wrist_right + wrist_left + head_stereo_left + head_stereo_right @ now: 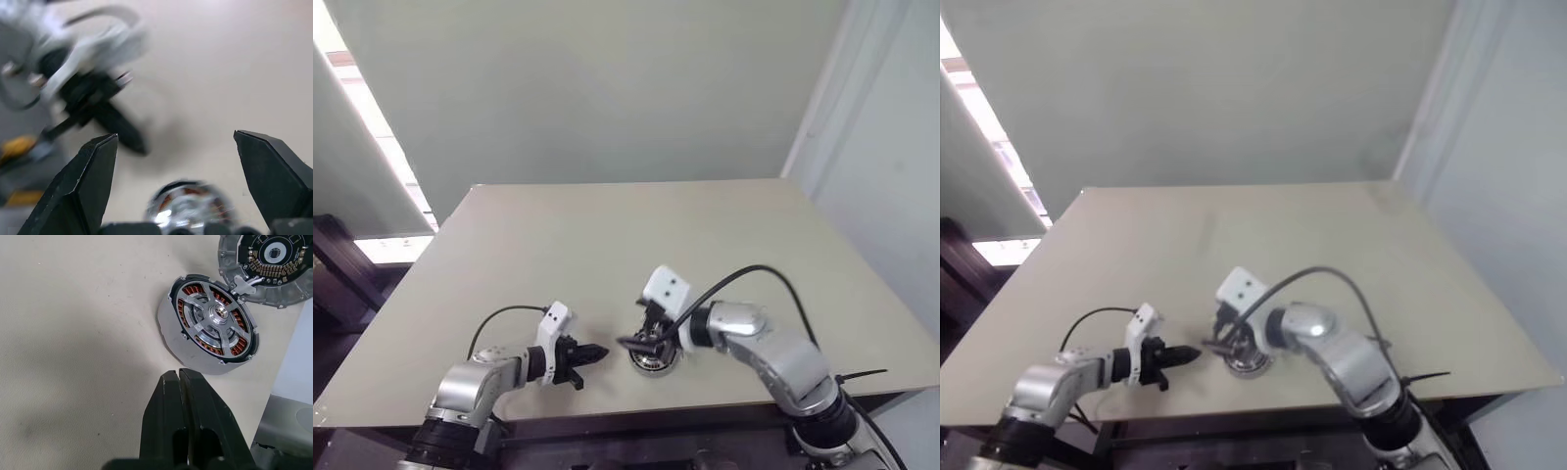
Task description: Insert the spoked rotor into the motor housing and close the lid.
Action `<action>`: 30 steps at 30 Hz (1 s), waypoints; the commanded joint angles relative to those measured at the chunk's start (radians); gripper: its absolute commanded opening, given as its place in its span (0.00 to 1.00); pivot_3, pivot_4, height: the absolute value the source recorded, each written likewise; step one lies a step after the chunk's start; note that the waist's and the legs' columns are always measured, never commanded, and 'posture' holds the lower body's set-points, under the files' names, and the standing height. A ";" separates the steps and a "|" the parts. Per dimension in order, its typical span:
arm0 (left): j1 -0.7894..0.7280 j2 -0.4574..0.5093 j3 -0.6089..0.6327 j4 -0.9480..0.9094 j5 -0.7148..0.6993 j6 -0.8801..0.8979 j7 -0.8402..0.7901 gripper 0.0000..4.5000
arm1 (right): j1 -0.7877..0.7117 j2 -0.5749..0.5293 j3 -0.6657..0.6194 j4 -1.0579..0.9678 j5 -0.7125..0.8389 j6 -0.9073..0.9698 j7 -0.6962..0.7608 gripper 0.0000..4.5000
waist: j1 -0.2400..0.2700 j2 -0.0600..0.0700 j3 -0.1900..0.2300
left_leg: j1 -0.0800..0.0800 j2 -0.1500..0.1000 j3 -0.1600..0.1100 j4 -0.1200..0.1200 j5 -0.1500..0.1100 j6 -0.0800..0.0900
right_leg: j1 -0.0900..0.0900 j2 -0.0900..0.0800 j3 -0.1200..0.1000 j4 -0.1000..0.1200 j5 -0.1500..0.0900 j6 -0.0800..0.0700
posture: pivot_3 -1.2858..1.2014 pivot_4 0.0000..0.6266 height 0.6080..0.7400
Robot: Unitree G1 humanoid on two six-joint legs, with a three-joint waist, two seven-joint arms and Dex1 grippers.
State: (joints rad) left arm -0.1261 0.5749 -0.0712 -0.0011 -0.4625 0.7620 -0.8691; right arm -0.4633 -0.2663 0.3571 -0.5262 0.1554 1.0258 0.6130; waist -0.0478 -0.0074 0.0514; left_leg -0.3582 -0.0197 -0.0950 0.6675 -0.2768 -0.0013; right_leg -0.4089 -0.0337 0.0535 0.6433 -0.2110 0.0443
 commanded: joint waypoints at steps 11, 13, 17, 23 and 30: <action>0.000 0.010 0.011 -0.019 0.010 -0.029 -0.017 0.00 | 0.069 -0.365 0.014 0.124 -0.115 -0.180 0.039 0.92 | -0.004 0.000 0.000 | 0.000 0.000 0.003 -0.003 0.000 0.000 | -0.001 0.000 0.002 -0.001 0.000 -0.001 | 0.52 0.00 1.00; -0.004 0.013 0.009 -0.018 0.013 -0.030 -0.021 0.00 | 0.077 -0.333 0.051 0.154 -0.097 -0.208 0.064 0.92 | -0.006 0.000 0.000 | 0.000 0.001 0.003 -0.003 0.000 0.000 | -0.001 0.000 0.002 -0.001 0.000 -0.001 | 0.52 0.00 1.00; -0.012 0.015 0.006 -0.026 0.015 -0.023 -0.025 0.00 | 0.067 -0.242 0.083 0.222 -0.081 -0.267 0.076 0.92 | -0.005 0.000 0.000 | 0.001 0.001 0.002 -0.002 0.000 0.000 | 0.000 0.001 0.001 -0.001 0.000 0.000 | 0.52 0.00 1.00; -0.017 0.019 0.008 -0.041 0.012 -0.015 -0.027 0.00 | 0.047 -0.136 0.092 0.301 -0.069 -0.296 0.079 0.92 | -0.001 0.000 0.000 | 0.000 0.000 0.001 -0.001 0.000 0.000 | 0.000 0.001 0.001 -0.001 0.000 0.000 | 0.52 0.00 1.00; -0.003 0.023 0.013 -0.060 0.011 -0.013 -0.024 0.00 | 0.054 -0.098 0.106 0.371 -0.084 -0.340 0.086 0.92 | -0.001 0.000 0.000 | 0.000 0.001 0.001 -0.002 0.000 0.000 | 0.000 0.001 0.001 -0.001 0.000 0.000 | 0.52 0.00 1.00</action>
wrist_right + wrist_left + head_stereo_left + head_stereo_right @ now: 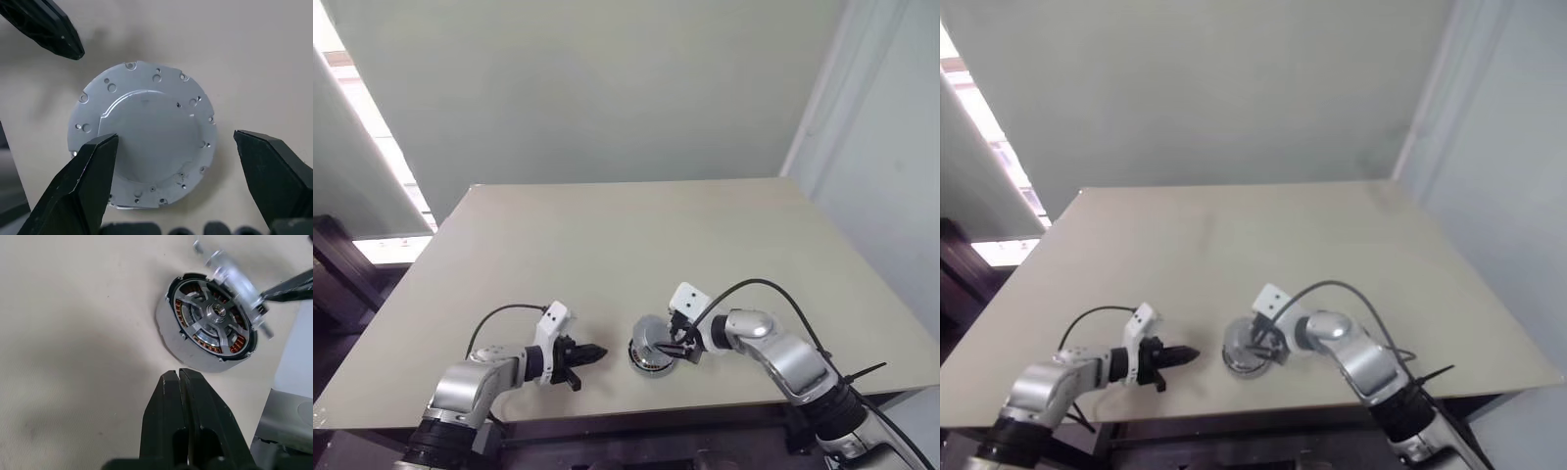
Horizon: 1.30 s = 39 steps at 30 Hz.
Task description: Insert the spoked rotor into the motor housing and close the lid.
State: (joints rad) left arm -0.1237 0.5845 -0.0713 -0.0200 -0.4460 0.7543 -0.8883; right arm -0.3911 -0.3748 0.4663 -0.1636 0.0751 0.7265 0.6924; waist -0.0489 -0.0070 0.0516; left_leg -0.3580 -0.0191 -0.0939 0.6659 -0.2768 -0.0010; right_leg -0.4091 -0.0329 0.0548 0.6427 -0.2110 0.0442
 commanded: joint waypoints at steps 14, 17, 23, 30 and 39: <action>-0.003 0.012 0.008 -0.028 0.004 -0.021 -0.009 0.00 | 0.038 0.090 -0.130 0.003 0.122 0.004 0.005 0.92 | 0.001 0.000 0.000 | 0.000 0.000 0.000 0.000 0.000 0.000 | 0.000 0.000 0.000 0.000 0.000 0.000 | 0.52 0.00 1.00; -0.004 0.013 0.005 -0.019 0.009 -0.027 -0.014 0.00 | 0.056 0.083 -0.140 -0.020 0.126 0.018 -0.006 0.92 | 0.000 0.000 0.000 | 0.000 0.000 0.000 0.000 0.000 0.000 | 0.000 0.000 0.000 0.000 0.000 0.000 | 0.52 0.00 1.00; -0.019 0.011 -0.003 0.003 0.019 -0.038 -0.025 0.00 | 0.074 0.081 -0.137 -0.010 0.120 0.011 -0.022 0.92 | 0.000 0.000 0.000 | 0.000 0.000 0.000 0.000 0.000 0.000 | 0.000 0.000 0.000 0.000 0.000 0.000 | 0.52 0.00 1.00; -0.025 0.012 -0.004 0.018 0.027 -0.050 -0.037 0.00 | 0.075 0.096 -0.133 0.007 0.120 -0.009 -0.024 0.92 | 0.000 0.000 0.000 | 0.000 0.000 0.000 0.000 0.000 0.000 | 0.000 0.000 0.000 0.000 0.000 0.000 | 0.52 0.00 1.00; -0.023 0.014 0.000 0.029 0.037 -0.061 -0.047 0.00 | 0.072 0.119 -0.120 0.027 0.117 -0.019 -0.018 0.92 | 0.000 0.000 0.000 | 0.000 0.000 0.000 0.000 0.000 0.000 | 0.000 0.000 0.000 0.000 0.000 0.000 | 0.52 0.00 1.00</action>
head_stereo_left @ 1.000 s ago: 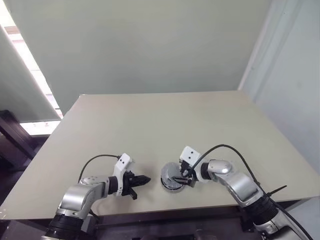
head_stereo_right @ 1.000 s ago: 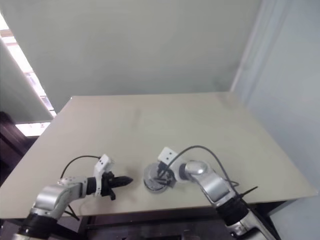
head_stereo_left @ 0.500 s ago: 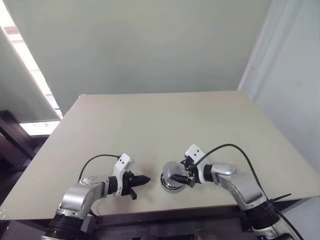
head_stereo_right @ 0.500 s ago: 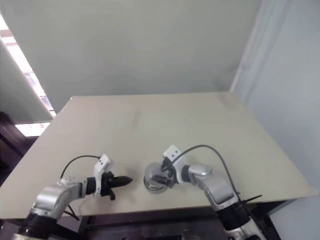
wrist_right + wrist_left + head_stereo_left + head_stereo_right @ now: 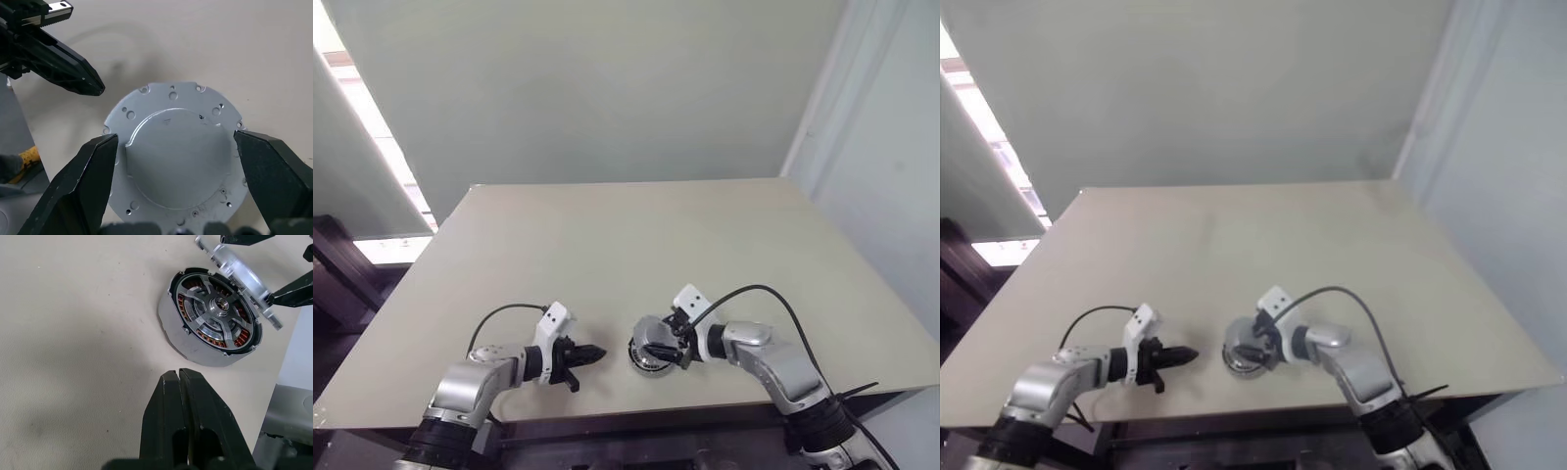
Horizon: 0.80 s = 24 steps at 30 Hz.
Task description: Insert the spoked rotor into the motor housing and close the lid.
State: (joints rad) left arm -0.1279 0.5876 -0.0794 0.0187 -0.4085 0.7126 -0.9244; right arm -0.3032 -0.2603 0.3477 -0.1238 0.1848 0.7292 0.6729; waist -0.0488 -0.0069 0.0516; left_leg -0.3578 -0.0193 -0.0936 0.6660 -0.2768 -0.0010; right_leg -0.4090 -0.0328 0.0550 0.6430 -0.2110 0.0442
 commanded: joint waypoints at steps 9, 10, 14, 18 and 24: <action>-0.026 0.013 0.008 0.011 0.009 -0.034 -0.021 0.00 | -0.008 0.005 0.003 0.008 0.009 -0.032 0.005 0.92 | 0.000 0.000 0.000 | 0.000 0.000 0.000 0.000 0.000 0.000 | 0.000 0.000 0.000 0.000 0.000 0.000 | 0.52 0.00 1.00; -0.027 0.014 0.007 0.013 0.010 -0.035 -0.023 0.00 | -0.008 0.005 0.003 0.008 0.010 -0.032 0.006 0.88 | 0.000 0.000 0.000 | 0.000 0.000 0.000 0.000 0.000 0.000 | 0.000 0.000 0.000 0.000 0.000 0.000 | 0.52 0.00 1.00; -0.029 0.014 0.006 0.017 0.013 -0.038 -0.027 0.00 | -0.006 0.008 0.001 0.008 0.013 -0.035 0.005 0.73 | 0.000 0.000 0.000 | 0.000 0.000 0.000 0.000 0.000 0.000 | 0.000 0.000 0.000 0.000 0.000 0.000 | 0.52 0.00 1.00; -0.030 0.015 0.005 0.021 0.015 -0.041 -0.030 0.00 | -0.004 0.010 0.001 0.007 0.010 -0.037 -0.001 0.73 | 0.000 0.000 0.000 | 0.000 0.000 0.000 0.000 0.000 0.000 | 0.000 0.000 0.000 0.000 0.000 0.000 | 0.52 0.00 1.00; -0.031 0.014 -0.001 0.026 0.022 -0.047 -0.038 0.00 | -0.014 0.016 0.020 0.007 -0.009 0.004 -0.029 0.73 | 0.000 0.000 0.000 | 0.000 0.000 0.000 0.000 0.000 0.000 | 0.000 0.000 0.000 0.000 0.000 0.000 | 0.52 0.00 1.00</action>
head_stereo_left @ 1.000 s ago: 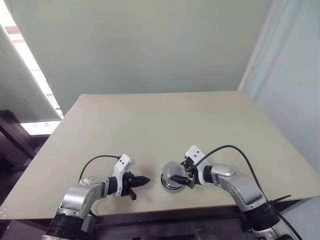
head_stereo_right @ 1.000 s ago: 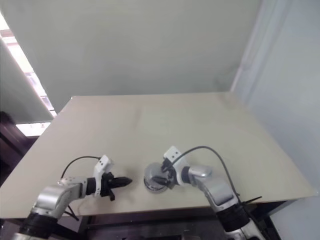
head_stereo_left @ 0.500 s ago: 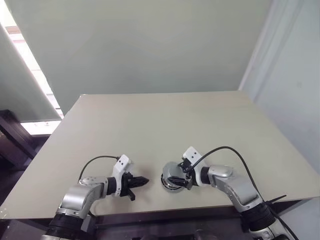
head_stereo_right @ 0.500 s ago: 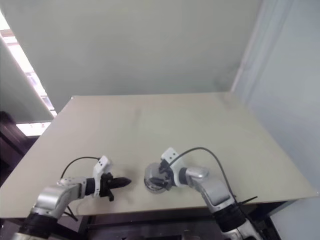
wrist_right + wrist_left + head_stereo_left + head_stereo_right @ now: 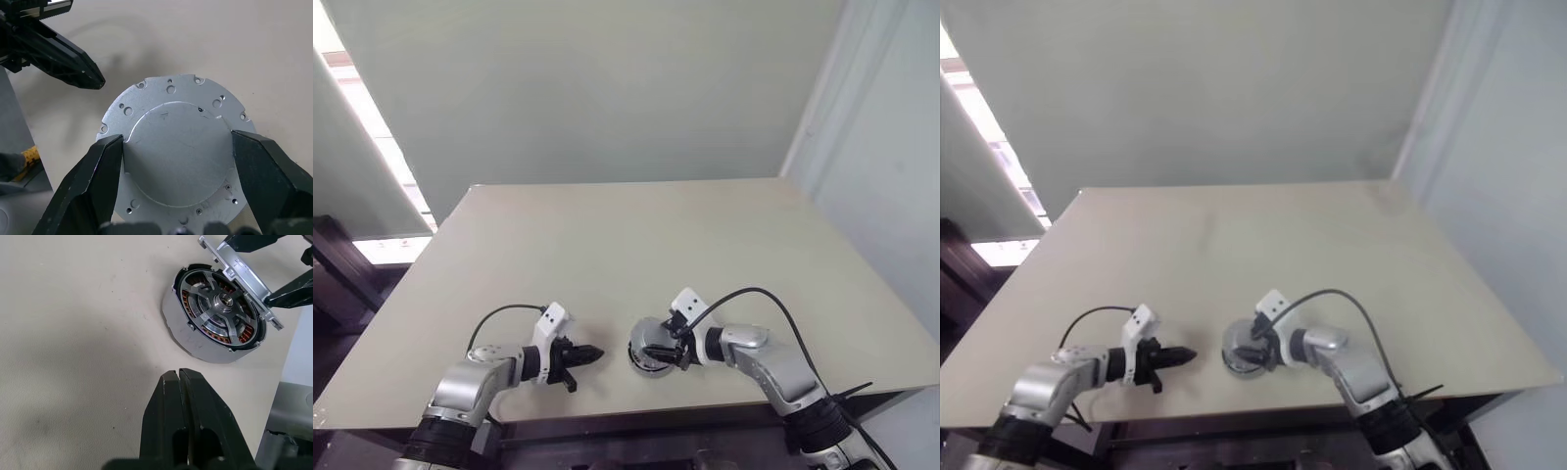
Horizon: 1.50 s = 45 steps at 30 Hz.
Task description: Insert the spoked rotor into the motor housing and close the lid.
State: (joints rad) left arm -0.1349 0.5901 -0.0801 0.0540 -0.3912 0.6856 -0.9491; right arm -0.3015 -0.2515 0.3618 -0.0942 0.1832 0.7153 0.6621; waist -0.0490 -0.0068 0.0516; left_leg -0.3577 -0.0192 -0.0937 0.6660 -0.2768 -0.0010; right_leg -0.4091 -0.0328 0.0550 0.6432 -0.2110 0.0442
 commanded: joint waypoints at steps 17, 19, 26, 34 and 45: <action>-0.025 0.003 -0.010 -0.013 0.006 -0.023 -0.018 0.00 | -0.119 -0.040 0.193 0.039 -0.126 0.169 -0.016 0.73 | 0.000 0.000 -0.001 | 0.002 0.000 0.000 0.000 0.000 0.000 | 0.002 0.000 0.000 0.001 0.000 0.000 | 0.52 0.00 1.00; -0.025 0.003 -0.011 -0.014 0.006 -0.024 -0.017 0.00 | -0.127 -0.047 0.206 0.038 -0.127 0.182 -0.012 0.73 | 0.000 0.000 -0.001 | 0.003 0.000 0.000 0.000 0.000 0.000 | 0.002 0.000 0.000 0.001 0.000 0.000 | 0.52 0.00 1.00; -0.025 -0.004 -0.015 -0.013 0.007 -0.027 -0.017 0.00 | -0.159 -0.055 0.250 0.042 -0.137 0.255 -0.010 0.73 | 0.001 0.000 -0.001 | 0.003 0.000 0.000 0.000 0.000 0.000 | 0.002 0.000 0.000 0.001 0.000 0.000 | 0.52 0.00 1.00; -0.023 -0.018 -0.018 -0.021 0.005 -0.033 -0.014 0.00 | -0.184 -0.054 0.279 0.045 -0.139 0.307 -0.006 0.73 | 0.000 0.001 -0.002 | 0.003 0.000 0.000 0.000 0.000 0.000 | 0.002 0.000 0.000 0.001 0.000 0.000 | 0.52 0.00 1.00; -0.028 -0.041 -0.022 -0.037 0.003 -0.031 -0.011 0.00 | -0.201 -0.035 0.284 0.057 -0.147 0.356 -0.044 0.73 | 0.000 0.003 -0.007 | 0.003 0.000 0.000 0.000 0.000 0.000 | 0.003 0.000 0.000 0.001 0.000 0.000 | 0.52 0.00 1.00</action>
State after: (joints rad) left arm -0.1419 0.5493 -0.1043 0.0472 -0.3847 0.6685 -0.9590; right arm -0.5101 -0.2805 0.6228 -0.0695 0.0538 1.0266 0.6346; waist -0.0489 -0.0035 0.0448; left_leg -0.3543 -0.0195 -0.0940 0.6661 -0.2768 -0.0010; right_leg -0.4064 -0.0330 0.0548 0.6438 -0.2110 0.0442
